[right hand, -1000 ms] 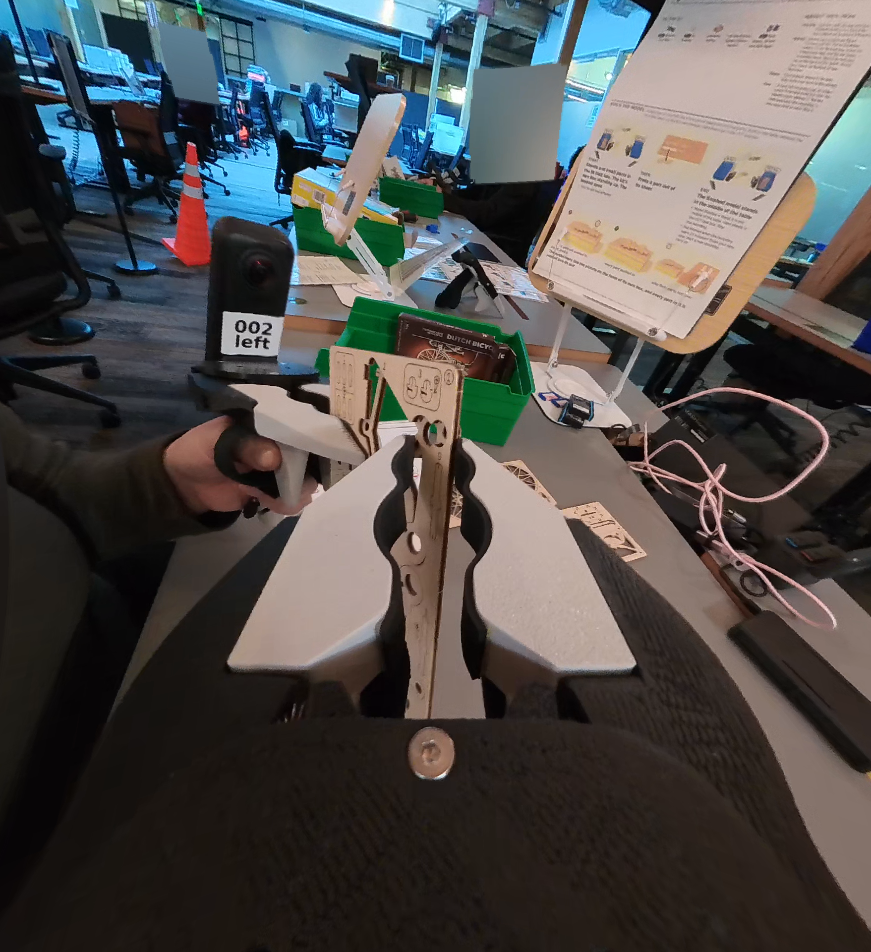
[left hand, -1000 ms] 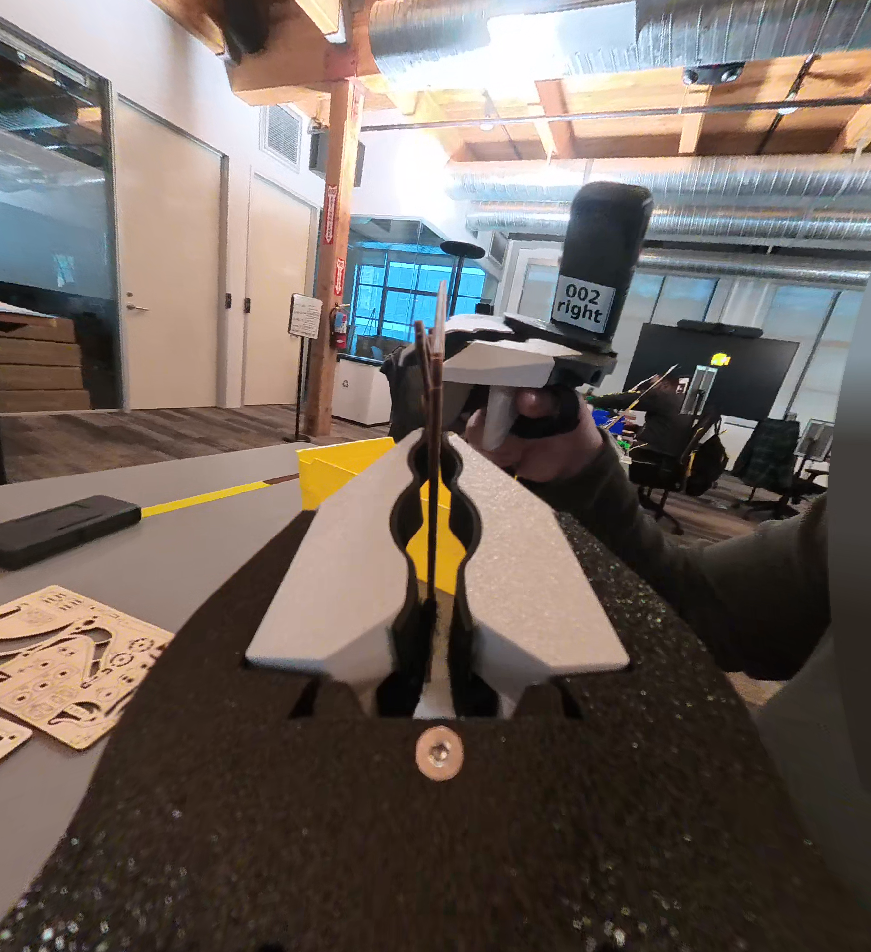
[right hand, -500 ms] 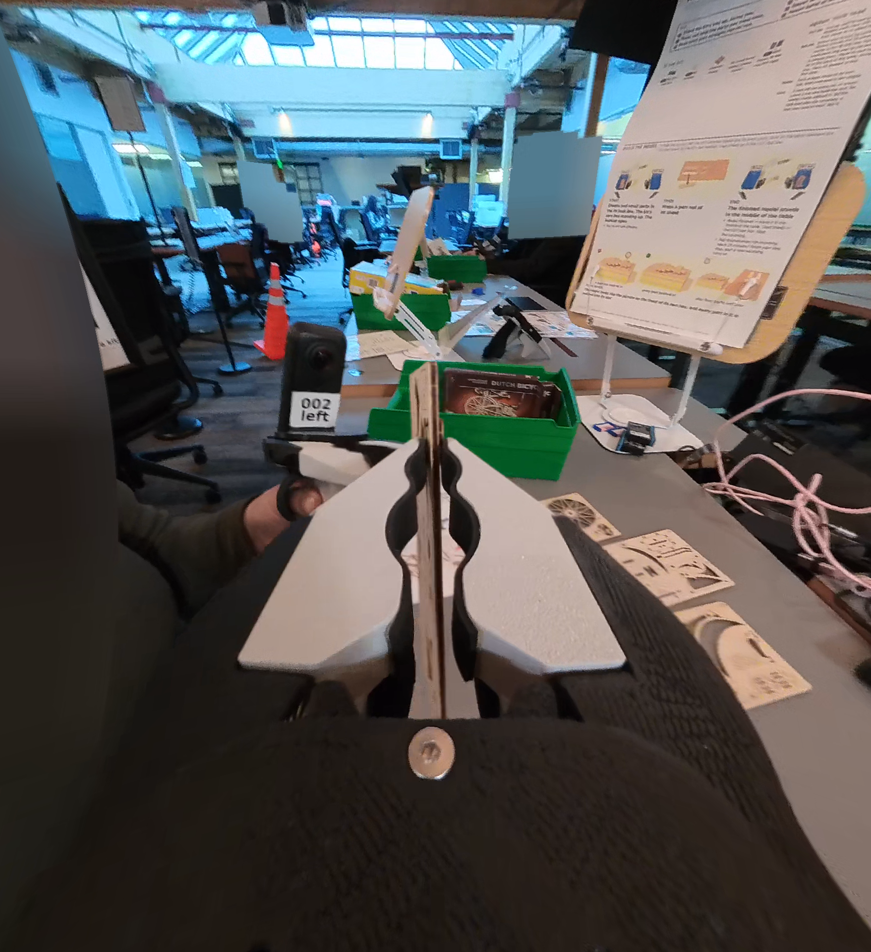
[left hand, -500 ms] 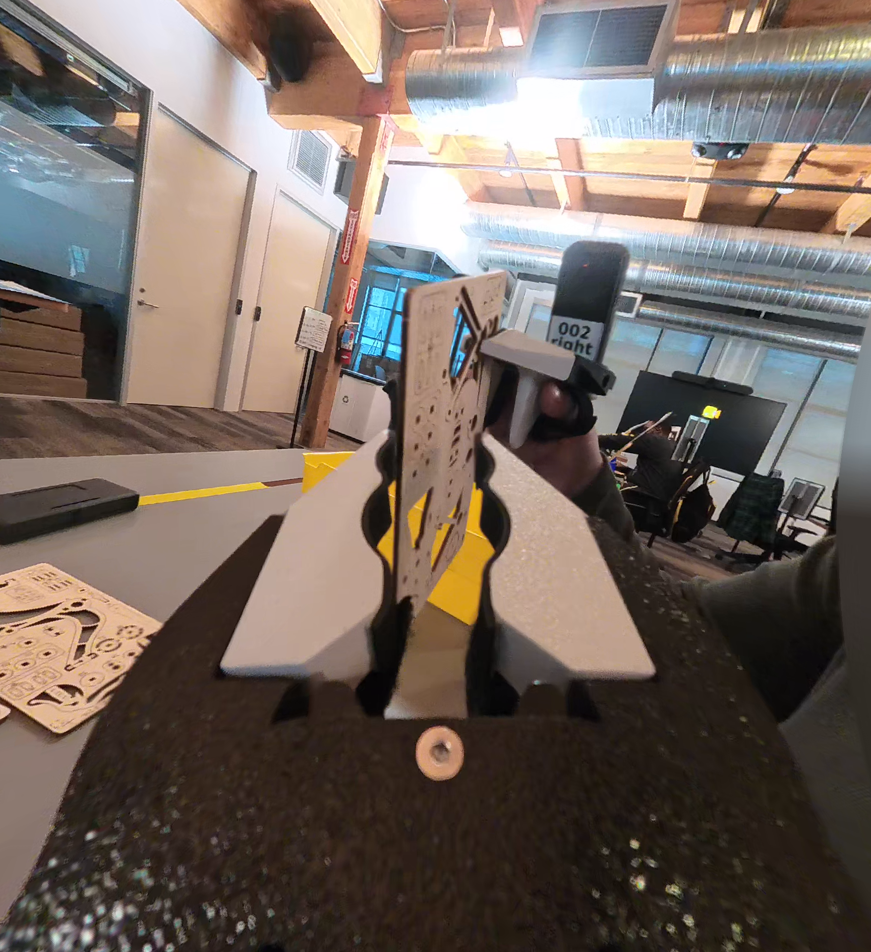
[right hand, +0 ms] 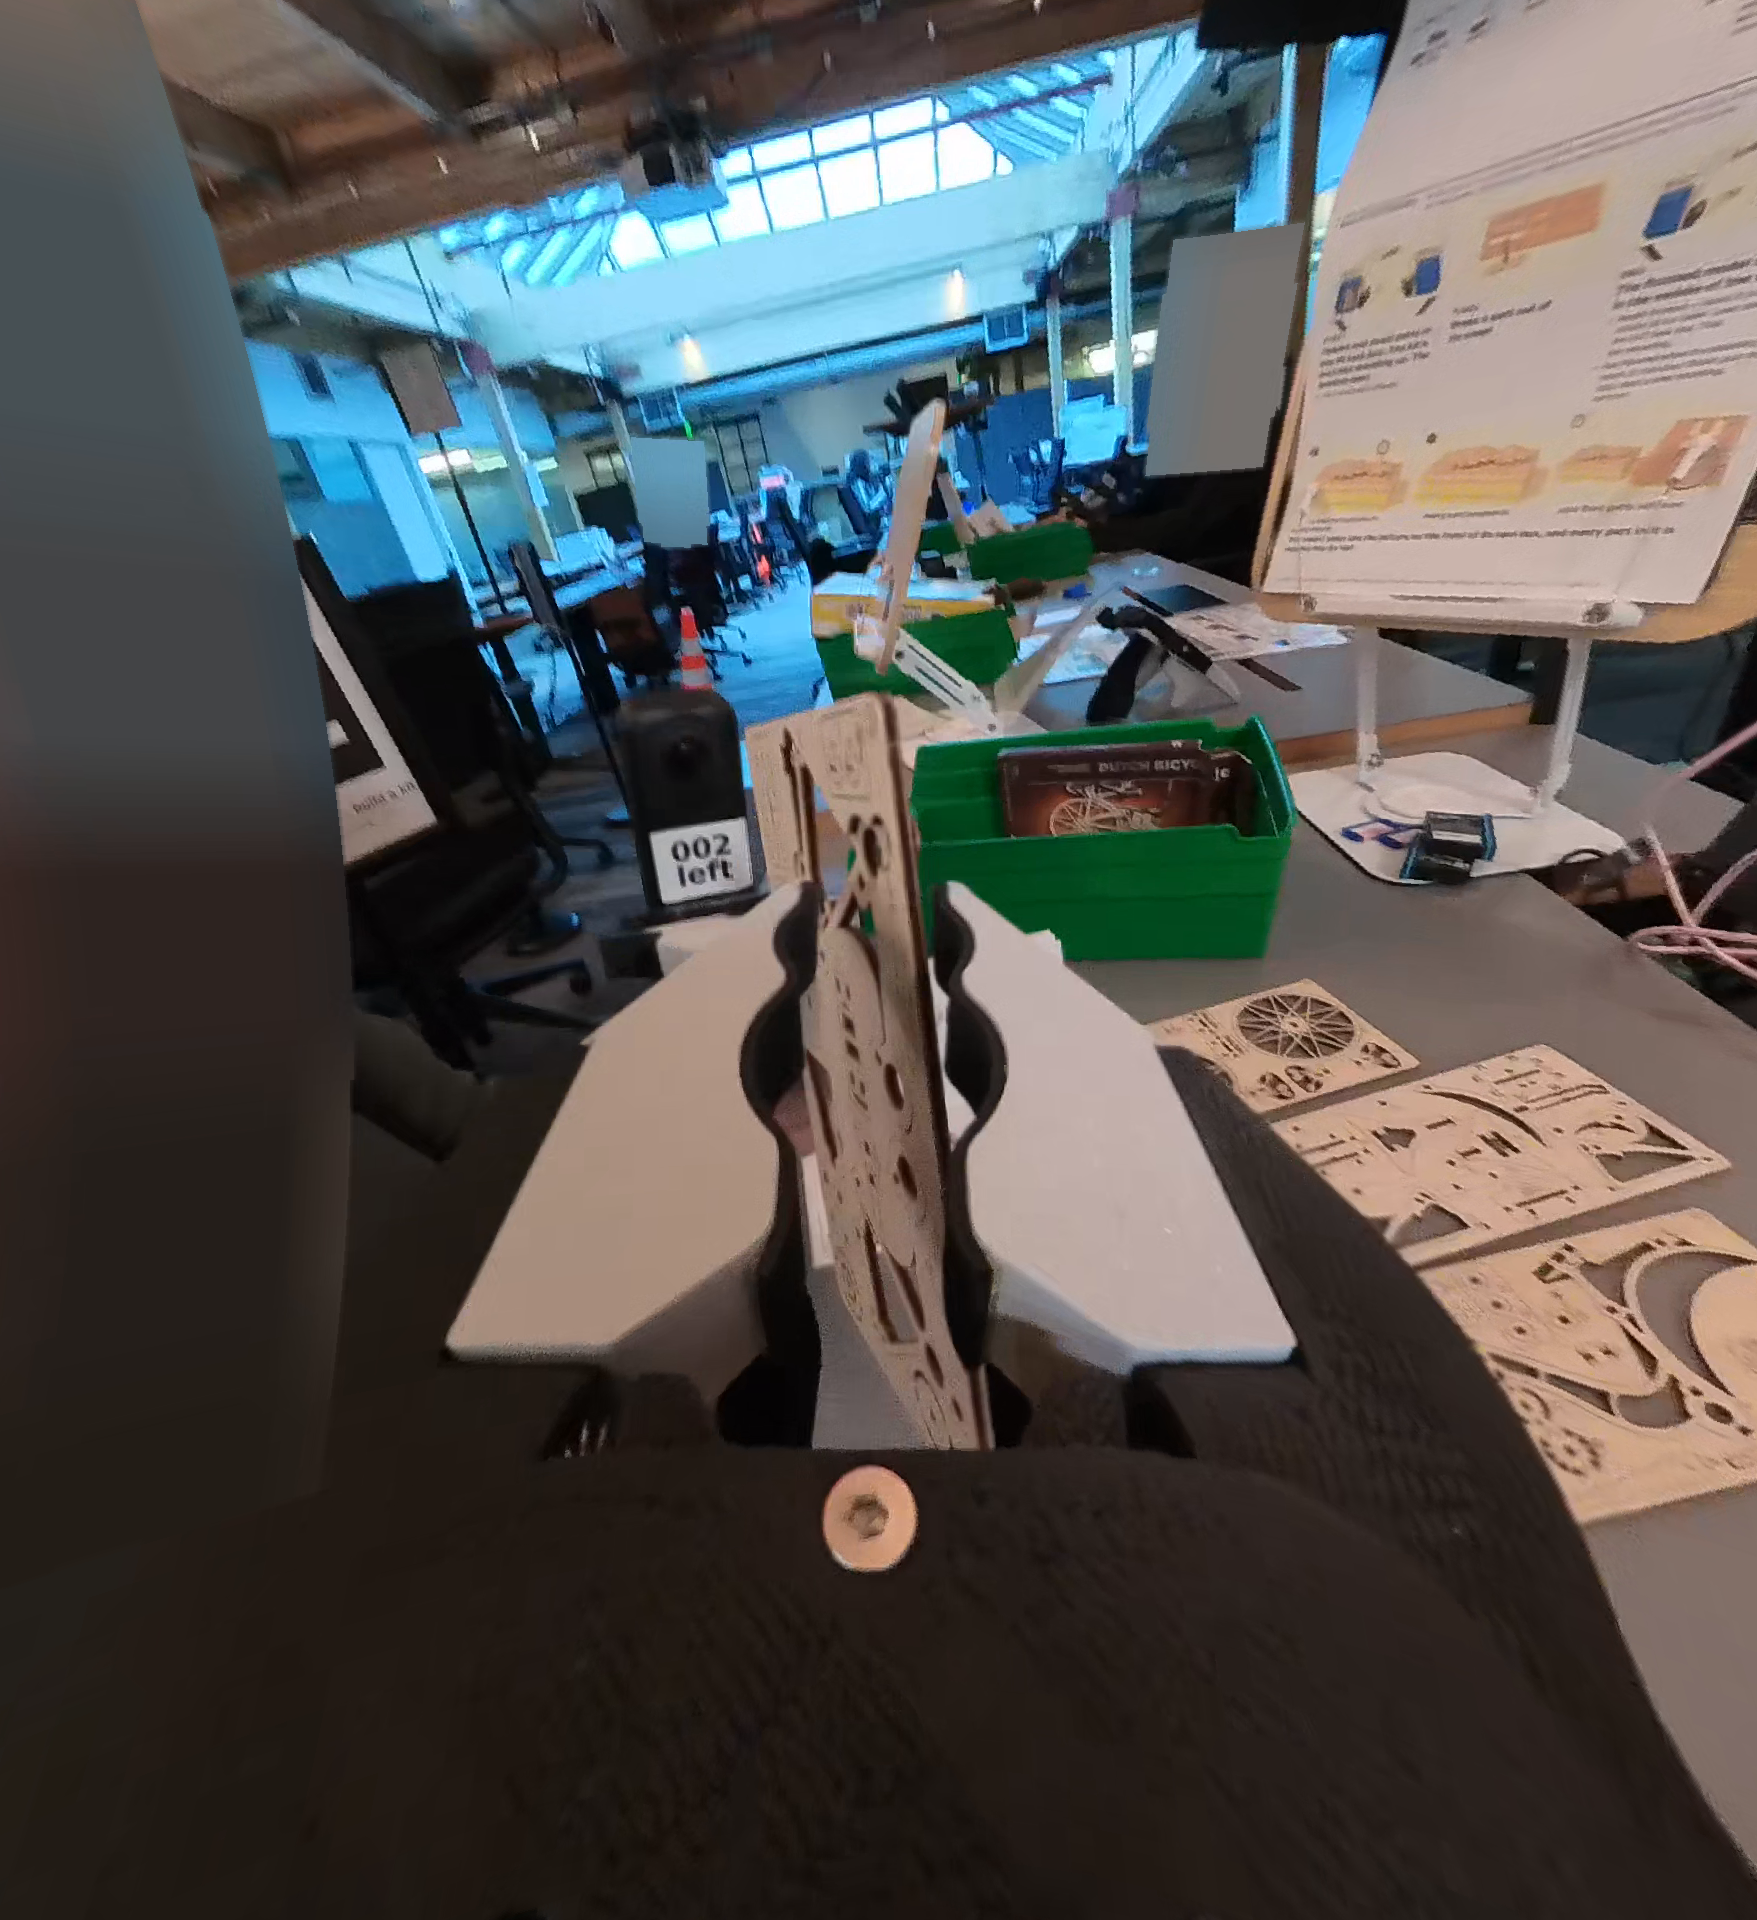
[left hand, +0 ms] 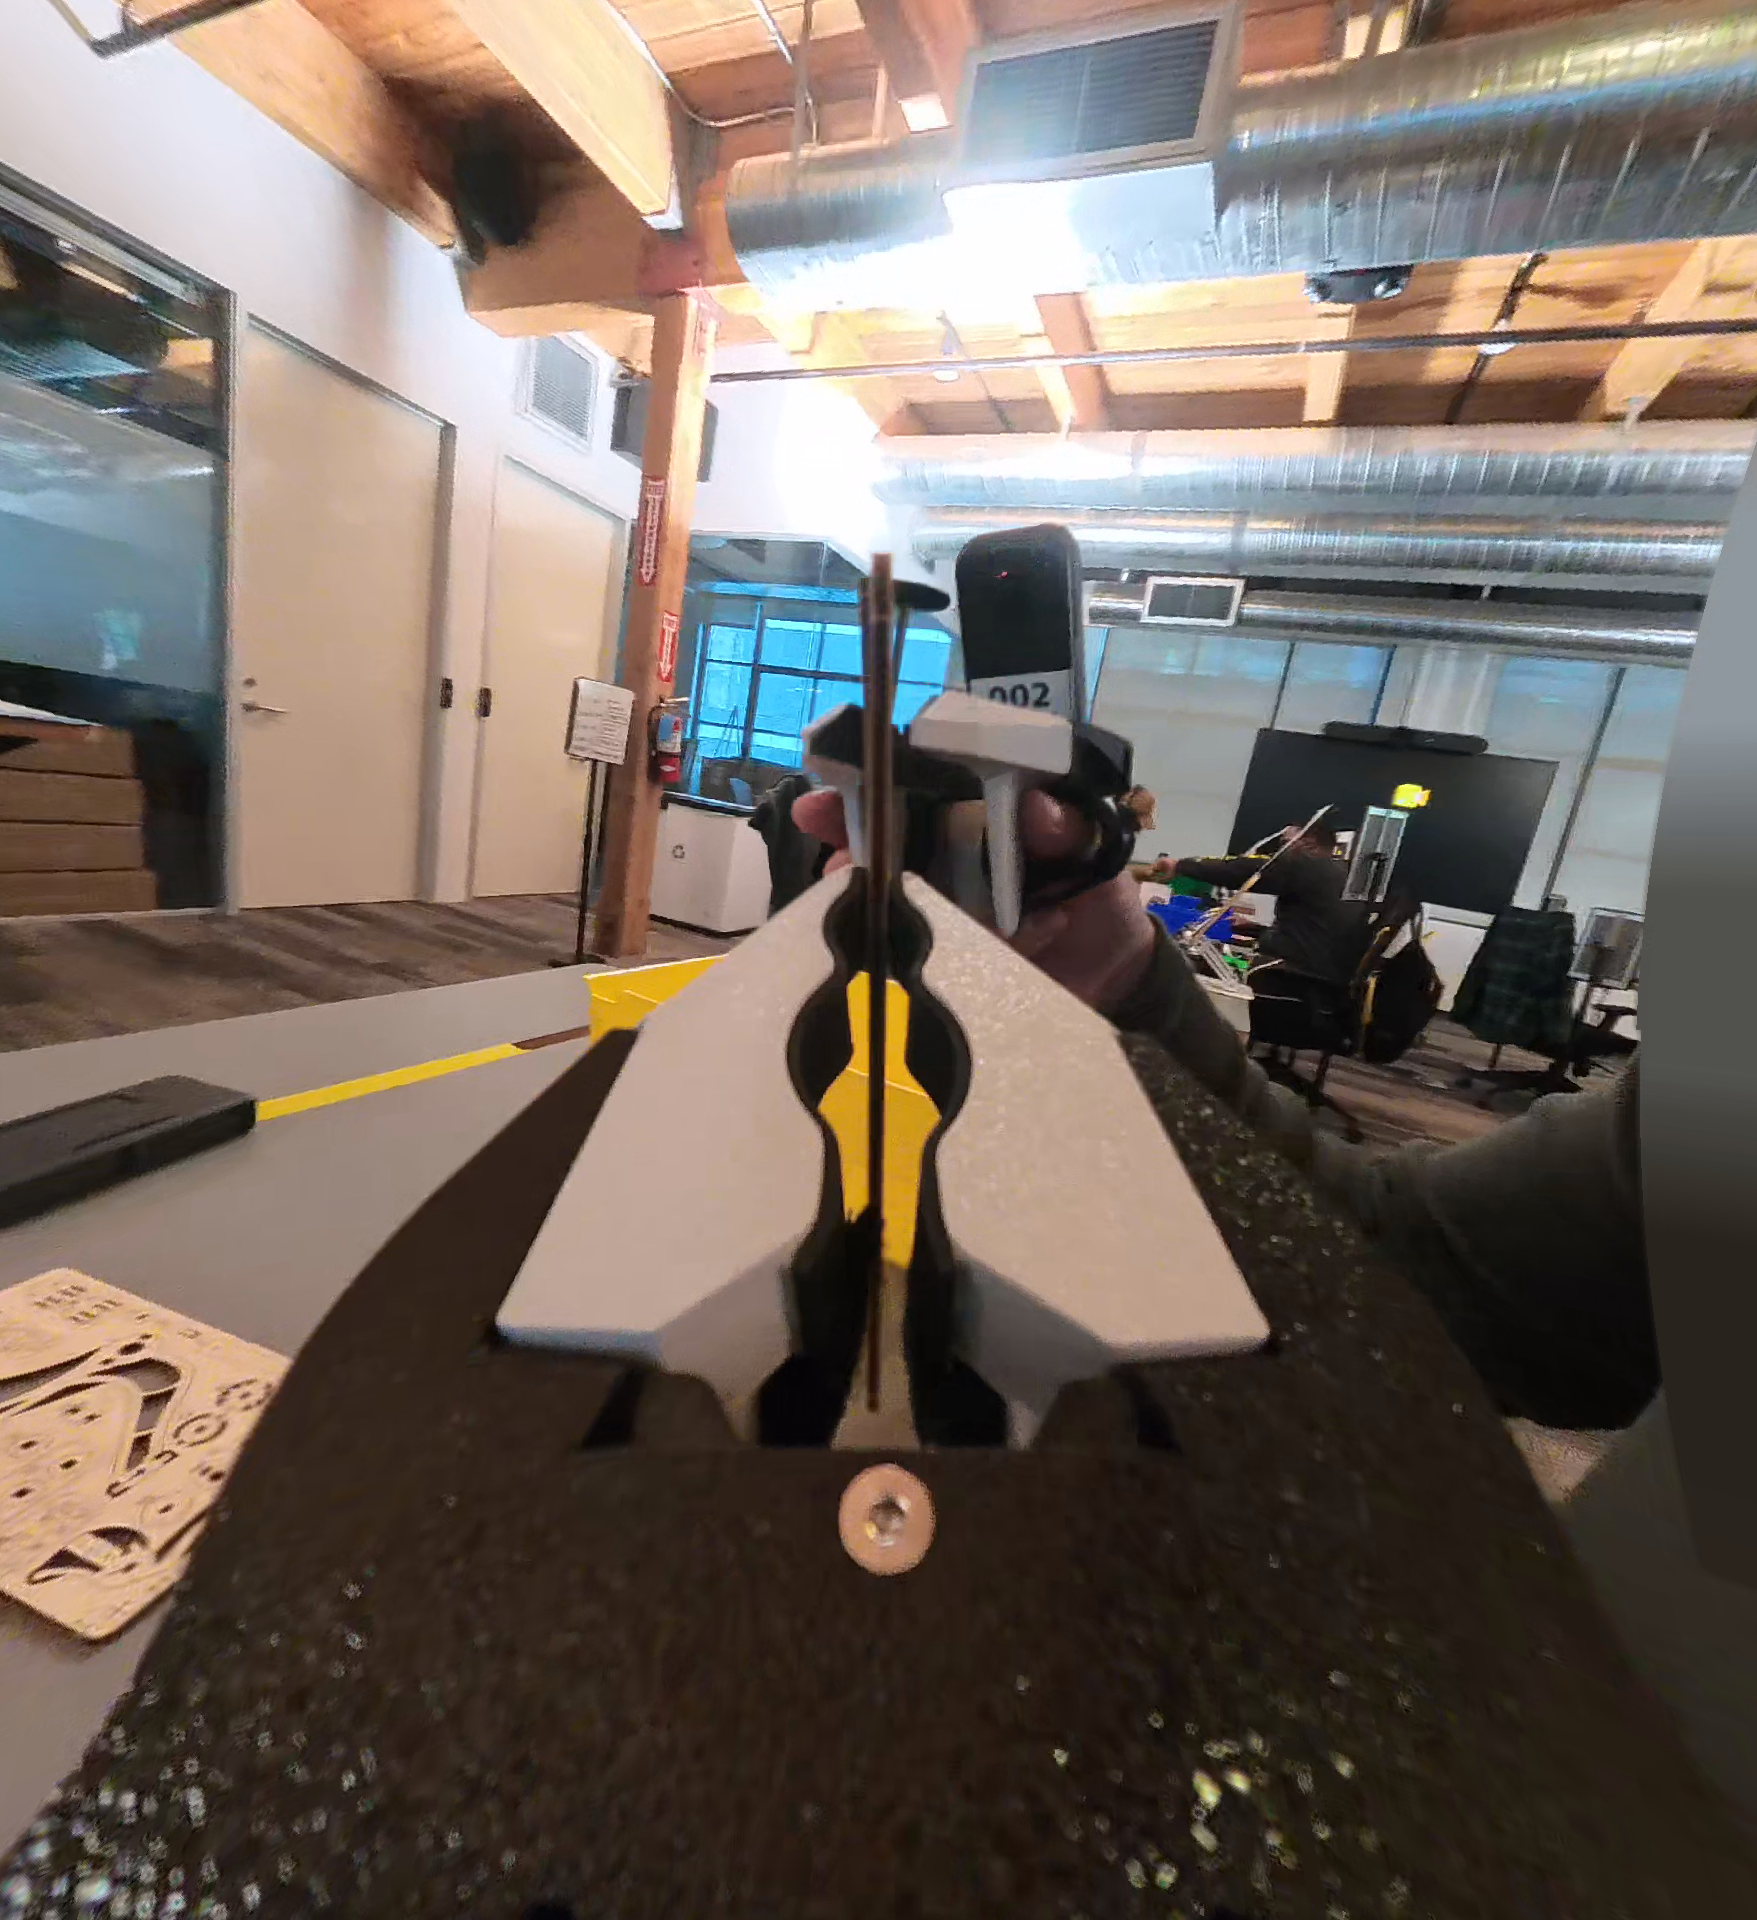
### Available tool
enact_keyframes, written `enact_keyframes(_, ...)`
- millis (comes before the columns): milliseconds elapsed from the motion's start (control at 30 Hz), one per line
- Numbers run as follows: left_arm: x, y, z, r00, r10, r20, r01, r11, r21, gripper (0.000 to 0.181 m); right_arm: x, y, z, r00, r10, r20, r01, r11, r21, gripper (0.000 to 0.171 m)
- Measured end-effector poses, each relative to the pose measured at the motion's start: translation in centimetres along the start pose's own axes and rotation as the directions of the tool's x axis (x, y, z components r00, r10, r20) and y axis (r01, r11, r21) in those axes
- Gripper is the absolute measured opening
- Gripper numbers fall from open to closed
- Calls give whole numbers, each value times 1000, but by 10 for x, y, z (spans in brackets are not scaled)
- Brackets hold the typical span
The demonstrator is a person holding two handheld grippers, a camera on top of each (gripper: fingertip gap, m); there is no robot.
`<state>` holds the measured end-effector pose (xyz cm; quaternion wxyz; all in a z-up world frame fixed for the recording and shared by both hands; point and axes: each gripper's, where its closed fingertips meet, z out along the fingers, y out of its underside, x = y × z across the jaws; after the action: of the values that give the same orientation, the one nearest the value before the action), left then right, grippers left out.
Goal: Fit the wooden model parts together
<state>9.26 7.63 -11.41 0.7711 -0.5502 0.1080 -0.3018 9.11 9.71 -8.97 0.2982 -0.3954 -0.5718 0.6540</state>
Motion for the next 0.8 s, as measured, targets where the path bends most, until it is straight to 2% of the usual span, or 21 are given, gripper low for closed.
enact_keyframes(100, 2, -1, 1, 1000, -17, -7, 17, 1000, 2, 0, -3, 9, 7, 999, -47, -14, 46, 997, -56, 20)
enact_keyframes(467, -2, 2, 0, 999, -40, 8, 40, 999, -15, 1, 4, 13, 9, 994, -93, -59, 88, 993, -75, 17)
enact_keyframes(800, -3, 2, -3, 993, 111, 50, -108, 993, -49, 1, 5, 15, 12, 978, -153, -140, 138, 984, -116, 20)
